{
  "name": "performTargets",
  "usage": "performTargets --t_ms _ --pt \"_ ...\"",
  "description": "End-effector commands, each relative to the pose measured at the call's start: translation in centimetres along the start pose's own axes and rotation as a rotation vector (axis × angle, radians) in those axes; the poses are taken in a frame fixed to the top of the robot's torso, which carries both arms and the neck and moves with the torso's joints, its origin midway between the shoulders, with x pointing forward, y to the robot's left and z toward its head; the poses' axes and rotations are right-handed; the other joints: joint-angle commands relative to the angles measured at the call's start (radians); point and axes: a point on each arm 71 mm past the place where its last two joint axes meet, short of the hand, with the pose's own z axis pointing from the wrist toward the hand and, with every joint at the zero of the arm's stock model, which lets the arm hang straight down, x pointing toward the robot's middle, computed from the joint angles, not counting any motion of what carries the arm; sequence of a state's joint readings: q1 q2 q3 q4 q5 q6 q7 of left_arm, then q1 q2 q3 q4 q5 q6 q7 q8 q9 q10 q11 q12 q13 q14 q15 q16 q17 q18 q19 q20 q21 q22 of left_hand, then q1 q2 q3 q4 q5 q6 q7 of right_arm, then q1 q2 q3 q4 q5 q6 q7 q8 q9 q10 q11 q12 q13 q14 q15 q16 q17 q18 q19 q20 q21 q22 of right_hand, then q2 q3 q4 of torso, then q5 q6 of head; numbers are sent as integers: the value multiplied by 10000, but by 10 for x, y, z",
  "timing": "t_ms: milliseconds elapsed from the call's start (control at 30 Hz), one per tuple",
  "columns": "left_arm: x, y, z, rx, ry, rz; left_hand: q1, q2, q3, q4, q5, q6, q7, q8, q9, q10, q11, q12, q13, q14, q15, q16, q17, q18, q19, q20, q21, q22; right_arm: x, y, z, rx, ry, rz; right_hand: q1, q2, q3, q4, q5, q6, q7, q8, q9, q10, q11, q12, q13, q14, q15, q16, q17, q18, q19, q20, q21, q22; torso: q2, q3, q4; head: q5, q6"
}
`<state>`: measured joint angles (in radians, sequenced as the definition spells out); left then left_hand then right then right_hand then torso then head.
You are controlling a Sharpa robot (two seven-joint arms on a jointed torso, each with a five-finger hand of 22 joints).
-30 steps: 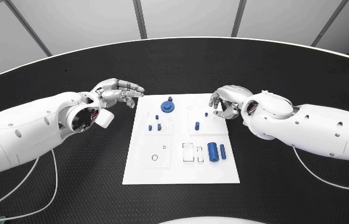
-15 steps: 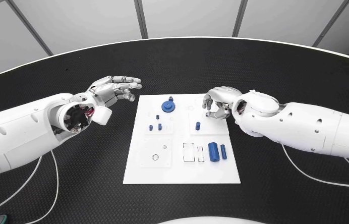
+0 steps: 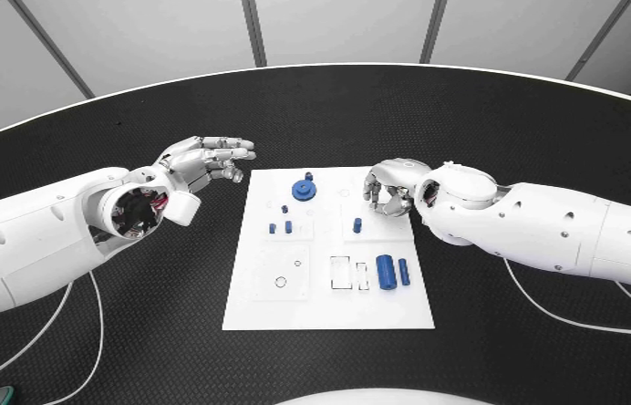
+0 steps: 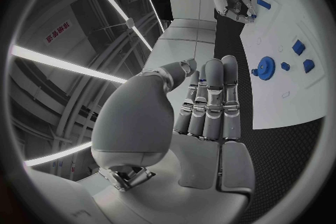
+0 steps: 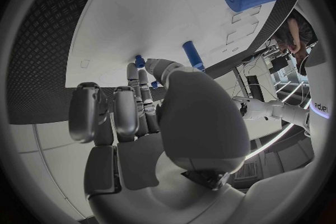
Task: Assemble the parts on the task board
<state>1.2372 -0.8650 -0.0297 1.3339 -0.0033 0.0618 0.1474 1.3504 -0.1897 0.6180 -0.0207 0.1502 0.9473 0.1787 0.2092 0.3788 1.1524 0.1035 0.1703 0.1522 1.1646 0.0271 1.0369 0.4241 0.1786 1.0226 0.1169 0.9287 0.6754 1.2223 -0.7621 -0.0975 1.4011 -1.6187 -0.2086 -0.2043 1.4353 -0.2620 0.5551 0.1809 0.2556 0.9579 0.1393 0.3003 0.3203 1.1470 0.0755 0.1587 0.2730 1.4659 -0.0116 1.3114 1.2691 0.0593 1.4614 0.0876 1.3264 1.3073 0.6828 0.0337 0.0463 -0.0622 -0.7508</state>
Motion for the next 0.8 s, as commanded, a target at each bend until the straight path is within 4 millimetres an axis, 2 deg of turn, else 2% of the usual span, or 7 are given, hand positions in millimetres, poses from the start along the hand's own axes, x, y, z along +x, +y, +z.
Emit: performTargets --t_ms 33,200,367,533,800 --pt "0 0 0 -16 -11 2 -5 51 -73 -10 18 16 70 -11 8 -12 62 -46 -16 -91 7 -59 -16 62 -93 0 -68 -13 1 0 0 14 82 -14 -14 86 35 -45 57 85 6 36 19 104 -6 -38 -22 505 80 74 18 -121 368 -37 52 1596 -2 15 -12 1 -22" --pt "-2 0 -1 -37 -50 7 -8 48 -95 -9 11 3 82 -17 6 -24 73 -47 -17 -104 14 -68 -26 60 -98 4 -82 -20 2 0 -1 71 202 -36 -16 106 43 -82 60 142 -3 57 39 168 -20 -42 -44 504 67 92 28 -130 380 -41 103 1625 -13 8 -13 2 -37" --pt "-3 0 -2 -60 -77 10 -11 46 -104 -7 7 -2 86 -19 6 -27 76 -47 -18 -107 17 -71 -29 59 -100 5 -87 -23 2 -2 -2 120 212 -301 -26 105 41 -113 65 176 -7 66 53 212 -27 -51 -64 501 58 98 26 -134 385 -45 130 1643 -8 2 16 -28 -49" --pt "-4 0 -2 -67 -123 17 -17 43 -119 -4 2 -9 91 -22 4 -35 81 -48 -19 -113 22 -76 -35 58 -104 9 -95 -28 2 -3 -3 160 168 -451 -50 86 29 -117 62 177 -4 61 55 212 -23 -65 -77 500 58 102 27 -136 387 -45 141 1650 -8 -3 -1 -26 -63" --pt "-5 0 -3 -98 -162 23 -14 46 -128 -4 0 -17 95 -26 3 -44 85 -49 -20 -119 26 -81 -40 58 -106 12 -103 -33 2 -1 -2 131 139 -498 96 220 134 -379 70 365 -59 131 127 450 -98 -62 -131 498 -3 166 63 -177 450 -74 369 1771 -1 -2 8 -67 -91"
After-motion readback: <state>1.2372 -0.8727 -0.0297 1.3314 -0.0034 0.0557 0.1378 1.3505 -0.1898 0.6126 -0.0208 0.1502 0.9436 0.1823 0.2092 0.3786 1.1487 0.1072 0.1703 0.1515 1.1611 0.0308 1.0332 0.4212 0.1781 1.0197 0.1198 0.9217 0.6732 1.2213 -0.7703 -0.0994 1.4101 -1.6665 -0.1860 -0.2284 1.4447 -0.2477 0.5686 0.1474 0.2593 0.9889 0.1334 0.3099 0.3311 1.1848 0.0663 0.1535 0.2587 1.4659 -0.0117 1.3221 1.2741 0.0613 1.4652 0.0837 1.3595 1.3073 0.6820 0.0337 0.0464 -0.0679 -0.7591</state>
